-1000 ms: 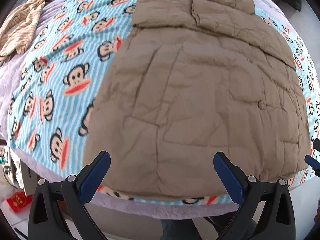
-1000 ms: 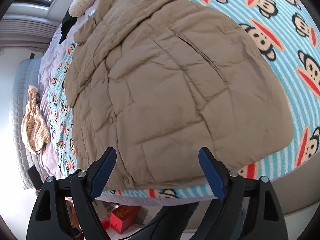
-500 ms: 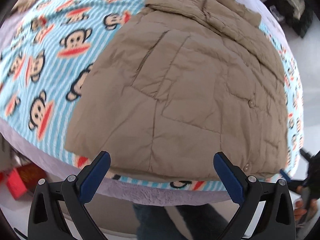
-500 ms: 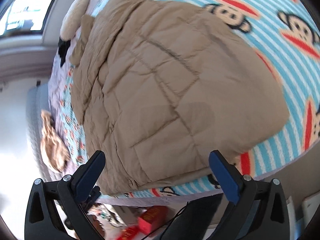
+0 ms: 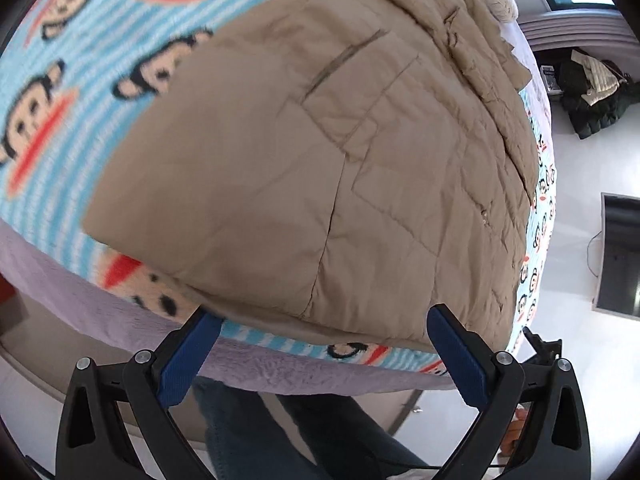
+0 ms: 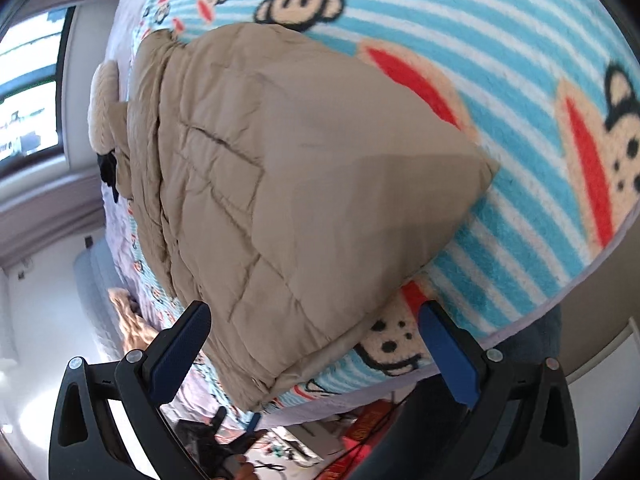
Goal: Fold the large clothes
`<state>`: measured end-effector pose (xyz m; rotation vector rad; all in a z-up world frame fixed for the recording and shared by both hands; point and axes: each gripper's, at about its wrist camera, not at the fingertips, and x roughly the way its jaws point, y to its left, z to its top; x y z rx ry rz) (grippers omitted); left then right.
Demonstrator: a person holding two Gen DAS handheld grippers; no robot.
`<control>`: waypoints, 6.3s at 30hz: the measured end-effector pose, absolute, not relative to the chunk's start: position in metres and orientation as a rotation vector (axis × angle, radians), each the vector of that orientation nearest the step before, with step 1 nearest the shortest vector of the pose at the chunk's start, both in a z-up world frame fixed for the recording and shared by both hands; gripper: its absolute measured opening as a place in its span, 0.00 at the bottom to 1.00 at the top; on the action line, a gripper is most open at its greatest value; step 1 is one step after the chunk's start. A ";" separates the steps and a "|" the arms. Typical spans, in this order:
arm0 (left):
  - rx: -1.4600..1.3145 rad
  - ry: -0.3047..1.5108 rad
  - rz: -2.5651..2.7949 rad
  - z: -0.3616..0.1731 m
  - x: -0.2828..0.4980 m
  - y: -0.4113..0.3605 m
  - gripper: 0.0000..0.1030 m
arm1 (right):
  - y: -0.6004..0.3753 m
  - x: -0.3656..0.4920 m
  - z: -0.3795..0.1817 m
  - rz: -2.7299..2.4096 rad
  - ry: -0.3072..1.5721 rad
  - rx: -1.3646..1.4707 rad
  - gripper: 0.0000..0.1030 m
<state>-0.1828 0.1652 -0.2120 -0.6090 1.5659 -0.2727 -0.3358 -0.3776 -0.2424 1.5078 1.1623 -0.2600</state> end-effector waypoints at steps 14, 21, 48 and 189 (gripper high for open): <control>-0.623 1.518 -0.337 -0.208 -0.156 0.146 0.73 | -0.375 -0.327 -0.252 -0.218 1.030 1.623 0.99; -0.584 1.512 -0.353 -0.204 -0.147 0.157 0.13 | -0.365 -0.325 -0.259 -0.279 1.037 1.651 0.23; -0.361 1.105 -0.420 -0.034 0.043 0.108 0.13 | -0.417 -0.113 -0.091 0.031 0.922 1.163 0.10; -0.785 1.203 -0.185 -0.254 0.118 0.115 0.99 | -0.385 -0.031 -0.261 0.035 0.918 1.401 1.00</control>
